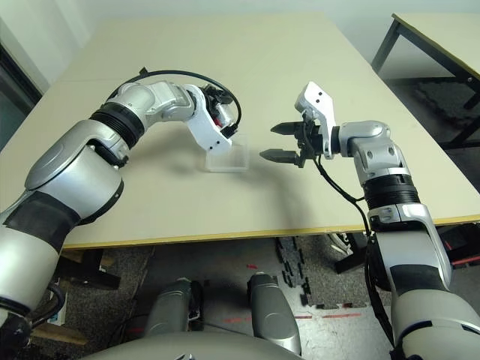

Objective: Pour the medicine from the bottle into the box.

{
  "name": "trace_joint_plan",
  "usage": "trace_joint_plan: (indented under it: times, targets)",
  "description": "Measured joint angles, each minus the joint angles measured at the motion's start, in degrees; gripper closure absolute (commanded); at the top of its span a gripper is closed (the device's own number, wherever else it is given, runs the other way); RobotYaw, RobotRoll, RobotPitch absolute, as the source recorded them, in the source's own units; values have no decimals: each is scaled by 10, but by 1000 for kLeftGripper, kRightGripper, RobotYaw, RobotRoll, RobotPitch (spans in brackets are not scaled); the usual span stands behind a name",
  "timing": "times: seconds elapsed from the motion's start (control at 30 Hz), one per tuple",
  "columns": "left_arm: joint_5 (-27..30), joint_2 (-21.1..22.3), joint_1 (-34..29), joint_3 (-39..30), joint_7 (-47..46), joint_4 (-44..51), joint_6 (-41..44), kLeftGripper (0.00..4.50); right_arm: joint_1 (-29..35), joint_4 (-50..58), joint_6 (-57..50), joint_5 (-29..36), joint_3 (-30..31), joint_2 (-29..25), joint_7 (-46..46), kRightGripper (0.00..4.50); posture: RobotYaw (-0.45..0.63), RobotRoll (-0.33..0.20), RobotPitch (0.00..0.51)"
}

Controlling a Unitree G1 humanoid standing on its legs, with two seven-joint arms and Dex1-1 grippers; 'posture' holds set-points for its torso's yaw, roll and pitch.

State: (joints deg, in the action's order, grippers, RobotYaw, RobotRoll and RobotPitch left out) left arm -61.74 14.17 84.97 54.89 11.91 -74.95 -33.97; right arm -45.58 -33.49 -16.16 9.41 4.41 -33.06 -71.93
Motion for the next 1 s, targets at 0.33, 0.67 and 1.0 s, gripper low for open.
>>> trace_joint_plan:
  times: [0.33,0.67,1.0]
  targets:
    - [-28,-3,4,22,-10,-5,0,1784,-2,-28,20,0,0,0,1,0,-225,0,84]
    - [-100,-26,33,78,-69,-6,65,1784,-2,-29,23,0,0,1,2,0,-218,0,85]
    - [-109,-42,15,101,-36,1,38,1784,0,-24,17,0,0,3,8,0,-226,0,79]
